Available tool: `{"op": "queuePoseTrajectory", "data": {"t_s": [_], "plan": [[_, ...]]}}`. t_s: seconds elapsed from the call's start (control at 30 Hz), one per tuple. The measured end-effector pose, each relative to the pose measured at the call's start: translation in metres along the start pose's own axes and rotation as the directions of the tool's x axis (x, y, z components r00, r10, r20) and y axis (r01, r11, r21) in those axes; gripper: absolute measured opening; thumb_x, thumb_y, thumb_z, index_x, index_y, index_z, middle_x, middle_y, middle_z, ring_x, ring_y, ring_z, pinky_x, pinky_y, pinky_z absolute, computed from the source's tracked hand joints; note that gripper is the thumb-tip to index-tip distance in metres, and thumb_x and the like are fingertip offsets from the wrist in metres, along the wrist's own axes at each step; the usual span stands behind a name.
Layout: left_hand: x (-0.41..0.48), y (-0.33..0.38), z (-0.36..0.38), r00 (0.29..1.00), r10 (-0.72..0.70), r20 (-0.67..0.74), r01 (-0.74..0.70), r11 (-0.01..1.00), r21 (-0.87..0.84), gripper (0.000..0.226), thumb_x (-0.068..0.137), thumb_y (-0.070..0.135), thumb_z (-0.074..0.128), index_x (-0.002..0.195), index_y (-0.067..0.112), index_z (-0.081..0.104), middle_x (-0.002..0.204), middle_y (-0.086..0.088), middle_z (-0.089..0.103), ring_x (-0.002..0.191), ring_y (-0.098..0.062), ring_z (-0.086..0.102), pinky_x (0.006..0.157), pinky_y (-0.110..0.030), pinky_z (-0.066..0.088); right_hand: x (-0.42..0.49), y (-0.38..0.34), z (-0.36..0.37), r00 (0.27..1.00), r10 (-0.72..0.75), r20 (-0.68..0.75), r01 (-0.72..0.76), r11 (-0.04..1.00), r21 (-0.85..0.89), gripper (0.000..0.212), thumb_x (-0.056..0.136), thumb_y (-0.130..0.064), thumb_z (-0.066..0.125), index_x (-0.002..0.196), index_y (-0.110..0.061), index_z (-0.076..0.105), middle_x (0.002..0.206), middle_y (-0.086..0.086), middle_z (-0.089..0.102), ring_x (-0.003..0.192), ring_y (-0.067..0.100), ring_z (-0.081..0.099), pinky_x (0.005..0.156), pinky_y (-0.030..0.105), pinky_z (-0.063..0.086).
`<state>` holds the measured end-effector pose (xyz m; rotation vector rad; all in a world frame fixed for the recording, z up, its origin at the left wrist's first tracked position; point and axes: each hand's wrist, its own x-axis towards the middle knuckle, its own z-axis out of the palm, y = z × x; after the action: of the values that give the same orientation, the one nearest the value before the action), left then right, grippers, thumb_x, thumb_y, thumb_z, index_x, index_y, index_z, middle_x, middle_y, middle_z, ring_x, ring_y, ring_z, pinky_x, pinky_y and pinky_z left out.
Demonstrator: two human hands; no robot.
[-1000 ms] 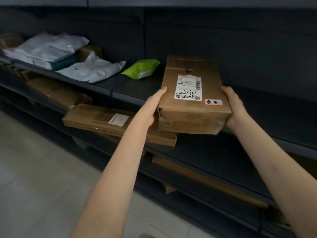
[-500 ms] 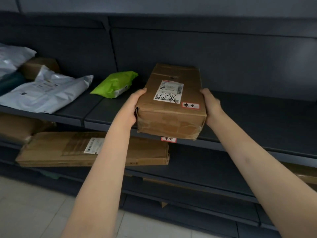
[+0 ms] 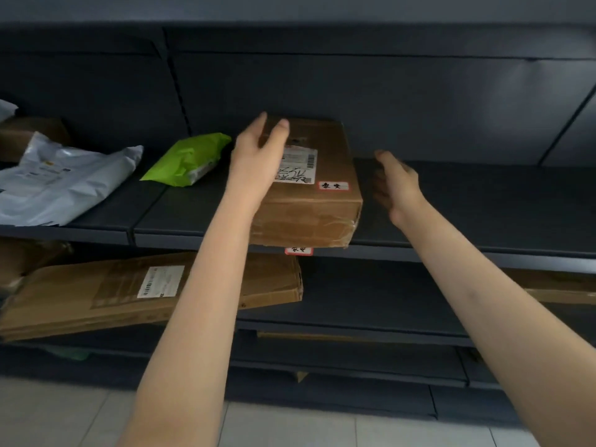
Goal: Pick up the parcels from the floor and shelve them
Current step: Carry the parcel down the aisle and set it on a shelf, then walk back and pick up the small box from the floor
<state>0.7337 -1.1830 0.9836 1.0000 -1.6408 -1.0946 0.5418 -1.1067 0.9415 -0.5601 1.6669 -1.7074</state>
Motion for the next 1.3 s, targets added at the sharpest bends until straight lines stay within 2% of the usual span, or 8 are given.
{"op": "queuePoseTrajectory", "data": {"t_s": [0.1, 0.23, 0.37, 0.47, 0.73, 0.87, 1.07, 1.3], "plan": [[-0.026, 0.024, 0.049, 0.976, 0.139, 0.169, -0.157, 0.983, 0.099, 0.063, 0.096, 0.047, 0.047, 0.153, 0.027, 0.029, 0.161, -0.001, 0.029, 0.147, -0.018, 0.026, 0.115, -0.037, 0.025, -0.016, -0.008, -0.029, 0.997, -0.067, -0.034, 0.066, 0.998, -0.012, 0.062, 0.091, -0.04, 0.058, 0.146, -0.017, 0.041, 0.148, 0.005, 0.047, 0.136, 0.023, 0.043, 0.114, 0.042, 0.035], [-0.06, 0.036, 0.123, 0.891, 0.205, 0.406, -0.223, 0.975, -0.003, 0.064, 0.096, 0.046, 0.049, 0.153, 0.022, 0.031, 0.16, 0.0, 0.032, 0.147, -0.016, 0.028, 0.12, -0.038, 0.025, -0.042, -0.015, -0.088, 0.973, -0.146, -0.176, 0.144, 0.989, -0.026, 0.058, 0.089, -0.04, 0.059, 0.143, -0.02, 0.047, 0.148, 0.001, 0.05, 0.137, 0.019, 0.043, 0.116, 0.04, 0.033], [-0.115, 0.039, 0.192, 0.764, 0.124, 0.633, -0.036, 0.988, -0.15, 0.055, 0.1, 0.035, 0.047, 0.151, 0.022, 0.034, 0.158, 0.001, 0.035, 0.144, -0.011, 0.032, 0.104, -0.018, 0.028, -0.079, -0.005, -0.172, 0.927, -0.207, -0.313, 0.188, 0.978, -0.089, 0.053, 0.091, -0.041, 0.057, 0.14, -0.022, 0.051, 0.146, -0.001, 0.051, 0.136, 0.018, 0.045, 0.115, 0.04, 0.034], [-0.164, 0.037, 0.249, 0.67, 0.074, 0.739, 0.07, 0.984, -0.162, 0.053, 0.1, 0.037, 0.047, 0.15, 0.026, 0.036, 0.156, 0.001, 0.037, 0.142, -0.016, 0.038, 0.11, -0.027, 0.032, -0.115, 0.005, -0.249, 0.886, -0.16, -0.435, 0.14, 0.987, -0.078, 0.05, 0.091, -0.041, 0.057, 0.138, -0.024, 0.053, 0.137, -0.007, 0.055, 0.136, 0.018, 0.043, 0.116, 0.042, 0.033], [-0.331, 0.066, 0.408, 0.383, 0.046, 0.923, 0.187, 0.974, -0.126, 0.051, 0.1, 0.041, 0.044, 0.149, 0.03, 0.037, 0.153, 0.0, 0.042, 0.135, -0.019, 0.045, 0.113, -0.043, 0.035, -0.262, 0.039, -0.475, 0.66, -0.069, -0.748, 0.059, 0.997, -0.04, 0.051, 0.091, -0.043, 0.059, 0.138, -0.027, 0.053, 0.148, -0.001, 0.049, 0.137, 0.019, 0.041, 0.114, 0.04, 0.034], [-0.42, 0.074, 0.478, 0.261, 0.035, 0.965, 0.228, 0.969, -0.097, 0.05, 0.1, 0.04, 0.042, 0.149, 0.028, 0.038, 0.151, -0.003, 0.045, 0.132, -0.022, 0.048, 0.109, -0.044, 0.039, -0.341, 0.067, -0.565, 0.501, -0.004, -0.865, 0.034, 0.999, 0.015, 0.05, 0.092, -0.036, 0.06, 0.138, -0.019, 0.054, 0.138, 0.001, 0.055, 0.124, 0.017, 0.048, 0.111, 0.035, 0.036], [-0.522, 0.068, 0.571, 0.11, -0.029, 0.993, 0.282, 0.959, -0.003, 0.051, 0.099, 0.043, 0.043, 0.148, 0.028, 0.039, 0.145, -0.004, 0.05, 0.122, -0.02, 0.052, 0.096, -0.04, 0.044, -0.42, 0.113, -0.662, 0.297, 0.096, -0.95, 0.015, 0.994, 0.105, 0.05, 0.092, -0.037, 0.058, 0.138, -0.019, 0.053, 0.147, 0.002, 0.05, 0.135, 0.021, 0.044, 0.115, 0.04, 0.033], [-0.58, 0.037, 0.692, 0.025, -0.073, 0.997, 0.26, 0.964, 0.064, 0.052, 0.099, 0.045, 0.042, 0.148, 0.029, 0.037, 0.146, -0.006, 0.048, 0.124, -0.021, 0.052, 0.101, -0.041, 0.043, -0.407, 0.162, -0.771, 0.225, 0.2, -0.954, -0.007, 0.979, 0.203, 0.053, 0.092, -0.039, 0.058, 0.14, -0.018, 0.051, 0.148, 0.001, 0.048, 0.137, 0.019, 0.043, 0.116, 0.041, 0.032]]}}
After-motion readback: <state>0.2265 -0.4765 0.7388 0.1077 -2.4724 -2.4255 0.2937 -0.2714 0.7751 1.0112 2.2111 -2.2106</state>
